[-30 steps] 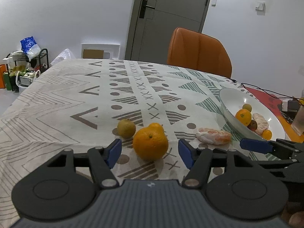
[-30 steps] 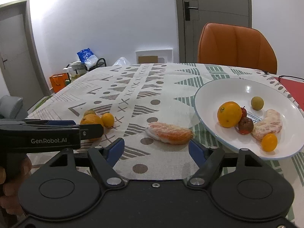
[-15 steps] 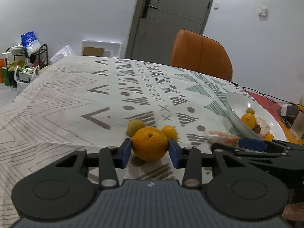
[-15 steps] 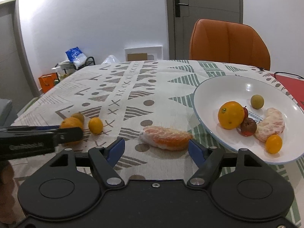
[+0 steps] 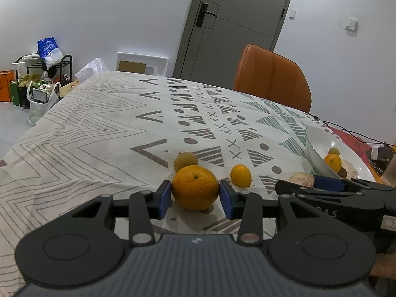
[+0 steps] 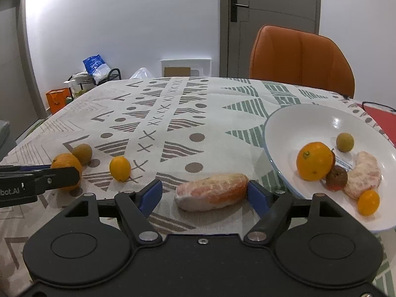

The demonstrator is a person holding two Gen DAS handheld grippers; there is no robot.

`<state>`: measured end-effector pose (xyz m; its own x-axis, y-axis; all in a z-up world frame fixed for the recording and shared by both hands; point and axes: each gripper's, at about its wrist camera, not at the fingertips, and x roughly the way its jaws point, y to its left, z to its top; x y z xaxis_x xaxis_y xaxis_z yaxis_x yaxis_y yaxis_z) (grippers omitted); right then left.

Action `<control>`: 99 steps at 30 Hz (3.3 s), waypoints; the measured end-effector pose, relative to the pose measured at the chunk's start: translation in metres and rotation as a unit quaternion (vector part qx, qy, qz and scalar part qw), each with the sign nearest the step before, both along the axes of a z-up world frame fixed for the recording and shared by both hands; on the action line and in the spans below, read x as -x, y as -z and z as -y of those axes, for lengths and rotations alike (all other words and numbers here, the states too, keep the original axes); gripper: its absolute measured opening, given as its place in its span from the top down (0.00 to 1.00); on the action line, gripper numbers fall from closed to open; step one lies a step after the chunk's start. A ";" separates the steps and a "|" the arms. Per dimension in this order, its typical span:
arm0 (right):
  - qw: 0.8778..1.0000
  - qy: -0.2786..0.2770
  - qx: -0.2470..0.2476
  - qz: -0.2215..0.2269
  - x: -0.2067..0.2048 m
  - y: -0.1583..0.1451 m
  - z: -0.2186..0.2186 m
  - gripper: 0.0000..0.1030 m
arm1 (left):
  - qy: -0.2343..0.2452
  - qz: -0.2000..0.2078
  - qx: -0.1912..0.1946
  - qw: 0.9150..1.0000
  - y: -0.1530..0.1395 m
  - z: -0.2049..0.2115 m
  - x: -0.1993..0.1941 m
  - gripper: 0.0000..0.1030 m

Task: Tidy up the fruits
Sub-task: 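Grasp the large orange with the left tool while the right tool grasps the wrapped pomelo segment, then carry the large orange and wrapped pomelo segment over the white bowl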

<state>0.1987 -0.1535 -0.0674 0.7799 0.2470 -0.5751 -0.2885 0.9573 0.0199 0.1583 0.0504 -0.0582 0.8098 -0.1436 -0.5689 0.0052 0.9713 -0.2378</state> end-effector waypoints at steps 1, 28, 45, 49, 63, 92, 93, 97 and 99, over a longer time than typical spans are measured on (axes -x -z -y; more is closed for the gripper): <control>1.000 -0.003 0.001 0.000 0.000 0.000 -0.001 0.27 | 0.000 0.000 -0.001 1.000 0.000 0.000 0.000 0.60; 0.997 -0.059 -0.042 0.039 0.037 -0.027 0.024 0.46 | 0.014 0.013 -0.025 1.000 -0.014 0.026 0.005 0.60; 0.995 -0.025 -0.065 0.073 0.049 -0.041 0.072 0.46 | 0.045 0.035 -0.040 0.998 -0.032 0.072 0.009 0.60; 0.994 -0.016 -0.070 0.077 0.050 -0.042 0.083 0.46 | 0.052 0.038 -0.045 0.997 -0.034 0.083 0.008 0.60; 0.993 0.019 -0.089 0.079 0.049 -0.037 0.127 0.46 | 0.079 0.040 -0.062 0.994 -0.037 0.126 0.001 0.60; 0.990 0.073 -0.089 0.078 0.024 -0.025 0.197 0.46 | 0.134 0.036 -0.086 0.987 -0.031 0.202 -0.032 0.60; 0.990 0.073 -0.089 0.077 0.023 -0.025 0.199 0.46 | 0.135 0.035 -0.086 0.986 -0.031 0.204 -0.033 0.60; 0.990 0.074 -0.091 0.074 0.020 -0.022 0.204 0.46 | 0.141 0.032 -0.089 0.985 -0.029 0.213 -0.039 0.60; 0.990 0.074 -0.092 0.073 0.018 -0.021 0.206 0.46 | 0.144 0.031 -0.090 0.985 -0.027 0.217 -0.041 0.60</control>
